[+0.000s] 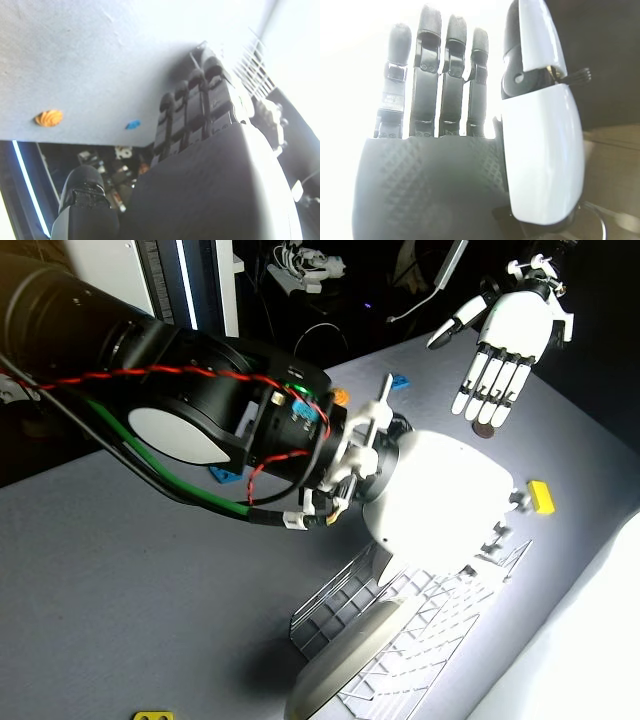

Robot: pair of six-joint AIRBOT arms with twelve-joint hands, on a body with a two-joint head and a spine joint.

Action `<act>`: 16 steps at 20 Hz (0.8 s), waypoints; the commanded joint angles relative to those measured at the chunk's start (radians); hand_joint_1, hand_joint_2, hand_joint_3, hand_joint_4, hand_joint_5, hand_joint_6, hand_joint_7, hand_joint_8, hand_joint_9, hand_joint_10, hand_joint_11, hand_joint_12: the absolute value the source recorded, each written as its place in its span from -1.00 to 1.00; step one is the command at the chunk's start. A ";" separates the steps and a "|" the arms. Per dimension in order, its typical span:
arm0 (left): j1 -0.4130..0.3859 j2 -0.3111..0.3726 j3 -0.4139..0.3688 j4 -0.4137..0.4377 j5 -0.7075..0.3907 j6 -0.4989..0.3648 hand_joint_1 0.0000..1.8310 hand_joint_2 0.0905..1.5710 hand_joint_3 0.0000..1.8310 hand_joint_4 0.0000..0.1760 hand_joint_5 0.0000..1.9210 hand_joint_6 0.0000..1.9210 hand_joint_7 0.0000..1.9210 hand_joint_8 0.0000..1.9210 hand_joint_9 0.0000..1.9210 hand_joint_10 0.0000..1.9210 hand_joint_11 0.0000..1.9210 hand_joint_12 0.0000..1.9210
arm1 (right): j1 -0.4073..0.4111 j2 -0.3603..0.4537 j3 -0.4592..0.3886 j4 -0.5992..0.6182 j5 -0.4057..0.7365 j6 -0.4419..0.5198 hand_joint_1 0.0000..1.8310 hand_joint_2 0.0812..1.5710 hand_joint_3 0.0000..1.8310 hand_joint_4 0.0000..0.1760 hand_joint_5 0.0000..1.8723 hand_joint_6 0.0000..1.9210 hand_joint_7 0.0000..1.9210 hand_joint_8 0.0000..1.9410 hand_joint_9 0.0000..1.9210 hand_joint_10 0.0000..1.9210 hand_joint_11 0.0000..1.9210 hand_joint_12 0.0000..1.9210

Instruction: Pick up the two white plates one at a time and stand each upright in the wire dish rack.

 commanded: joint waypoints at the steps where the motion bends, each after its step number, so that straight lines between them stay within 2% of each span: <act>1: -0.008 0.004 0.000 -0.066 -0.021 -0.003 -1.00 0.30 -1.00 -1.00 -0.87 -1.00 -0.90 -1.00 -0.91 -1.00 -1.00 -0.82 | 0.012 0.009 -0.011 -0.030 0.186 0.009 0.33 0.23 -0.99 -1.00 -0.23 -1.00 -0.20 -1.00 -0.20 -1.00 -0.73 0.26; 3: -0.008 0.004 0.000 -0.066 -0.022 -0.003 -1.00 0.30 -1.00 -1.00 -0.91 -1.00 -0.93 -1.00 -0.95 -1.00 -1.00 -0.94 | 0.007 0.026 -0.039 -0.070 0.270 -0.064 0.34 0.22 -1.00 -1.00 -0.22 -0.99 -0.18 -0.99 -0.18 -0.99 -0.71 0.26; 4: -0.008 0.004 0.000 -0.066 -0.022 -0.003 -1.00 0.30 -1.00 -1.00 -0.90 -1.00 -0.92 -0.99 -0.94 -0.99 -0.98 -0.94 | 0.001 0.036 -0.057 -0.071 0.315 -0.127 0.36 0.20 -1.00 -1.00 -0.21 -0.99 -0.17 -0.99 -0.16 -0.98 -0.69 0.27; 5: -0.008 0.004 -0.001 -0.067 -0.023 -0.003 -1.00 0.31 -1.00 -1.00 -0.88 -1.00 -0.90 -1.00 -0.92 -1.00 -1.00 -0.84 | -0.009 0.046 -0.075 -0.076 0.365 -0.176 0.34 0.19 -1.00 -1.00 -0.21 -0.99 -0.16 -0.99 -0.16 -0.99 -0.68 0.24; 7: -0.009 0.004 -0.002 -0.067 -0.023 -0.003 -1.00 0.30 -1.00 -1.00 -0.90 -1.00 -0.92 -1.00 -0.93 -1.00 -1.00 -0.86 | -0.027 0.065 -0.102 -0.122 0.422 -0.214 0.35 0.20 -1.00 -1.00 -0.20 -0.99 -0.17 -0.99 -0.17 -0.99 -0.69 0.22; 8: -0.010 0.004 -0.005 -0.067 -0.023 -0.003 -1.00 0.30 -1.00 -1.00 -0.93 -1.00 -0.95 -1.00 -0.97 -1.00 -1.00 -0.97 | -0.034 0.074 -0.110 -0.135 0.439 -0.218 0.34 0.22 -0.99 -1.00 -0.20 -0.99 -0.17 -1.00 -0.17 -0.99 -0.69 0.23; 9: -0.011 0.004 -0.009 -0.067 -0.023 -0.003 -1.00 0.29 -1.00 -1.00 -0.93 -0.99 -0.95 -0.99 -0.97 -0.99 -0.99 -0.99 | -0.044 0.082 -0.115 -0.148 0.464 -0.218 0.33 0.21 -1.00 -1.00 -0.18 -0.99 -0.16 -0.99 -0.16 -0.99 -0.68 0.23; 12: -0.012 0.004 -0.011 -0.066 -0.030 -0.003 -1.00 0.31 -1.00 -1.00 -0.90 -0.99 -0.93 -0.99 -0.95 -0.99 -0.97 -0.98 | -0.062 0.118 -0.132 -0.179 0.548 -0.218 0.33 0.20 -1.00 -1.00 -0.18 -0.99 -0.15 -0.99 -0.15 -0.99 -0.69 0.26; 16: -0.016 0.004 -0.011 -0.065 -0.031 -0.001 -1.00 0.30 -1.00 -1.00 -0.91 -1.00 -0.92 -0.99 -0.94 -0.99 -0.97 -0.97 | -0.064 0.159 -0.150 -0.272 0.565 -0.218 0.33 0.20 -1.00 -1.00 -0.18 -0.99 -0.15 -1.00 -0.15 -0.99 -0.70 0.26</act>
